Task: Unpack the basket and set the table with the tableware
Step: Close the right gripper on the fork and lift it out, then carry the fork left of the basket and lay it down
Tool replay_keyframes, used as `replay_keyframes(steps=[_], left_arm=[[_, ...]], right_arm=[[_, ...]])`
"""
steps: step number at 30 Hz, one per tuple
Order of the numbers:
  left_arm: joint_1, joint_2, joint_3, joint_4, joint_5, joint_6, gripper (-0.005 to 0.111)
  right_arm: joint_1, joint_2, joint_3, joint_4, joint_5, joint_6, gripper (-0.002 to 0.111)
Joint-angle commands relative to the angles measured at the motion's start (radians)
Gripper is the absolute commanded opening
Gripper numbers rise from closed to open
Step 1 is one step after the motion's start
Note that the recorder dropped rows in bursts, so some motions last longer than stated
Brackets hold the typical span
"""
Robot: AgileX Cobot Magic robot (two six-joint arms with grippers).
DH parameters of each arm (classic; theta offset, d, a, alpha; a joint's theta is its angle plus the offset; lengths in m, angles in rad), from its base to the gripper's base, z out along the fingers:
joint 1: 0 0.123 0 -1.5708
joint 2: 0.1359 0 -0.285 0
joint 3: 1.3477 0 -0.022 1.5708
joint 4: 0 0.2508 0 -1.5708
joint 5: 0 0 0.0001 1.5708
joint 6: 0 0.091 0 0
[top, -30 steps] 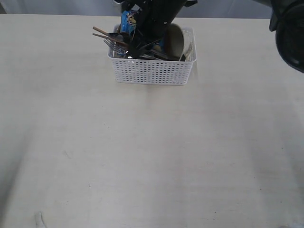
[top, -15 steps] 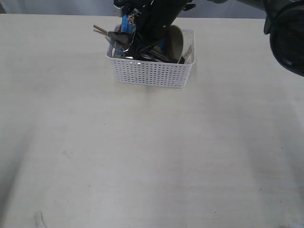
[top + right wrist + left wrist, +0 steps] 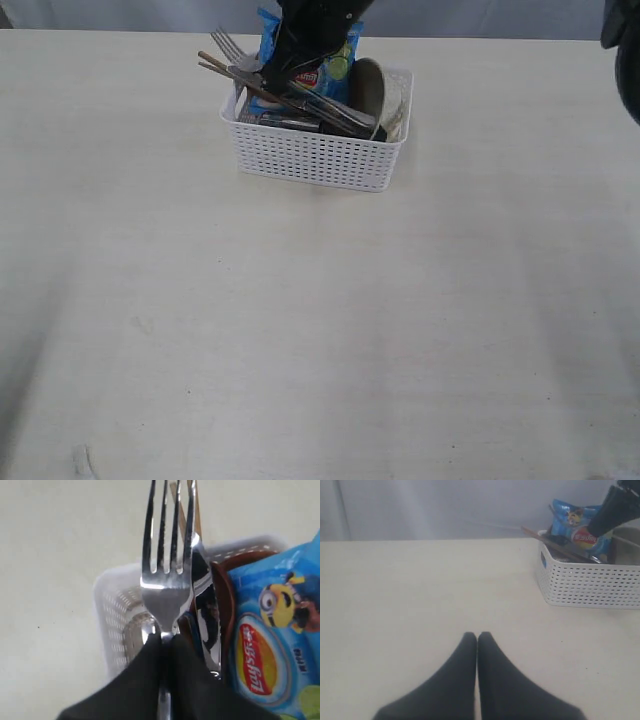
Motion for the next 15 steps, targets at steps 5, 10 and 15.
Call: replay_keyframes(steps=[5,10,15], left_arm=[[-0.008,-0.003,0.003,0.003,-0.002,0.000,0.000],[-0.008,-0.003,0.003,0.003,-0.002,0.000,0.000],[-0.008,-0.003,0.003,0.003,-0.002,0.000,0.000]], right_arm=[[0.005,-0.143,-0.003,0.096,0.062,0.021,0.000],[0.070,-0.187,-0.003,0.107,0.174,0.164,0.000],[0.165,-0.194,-0.003,0.035,0.199,0.423,0.000]])
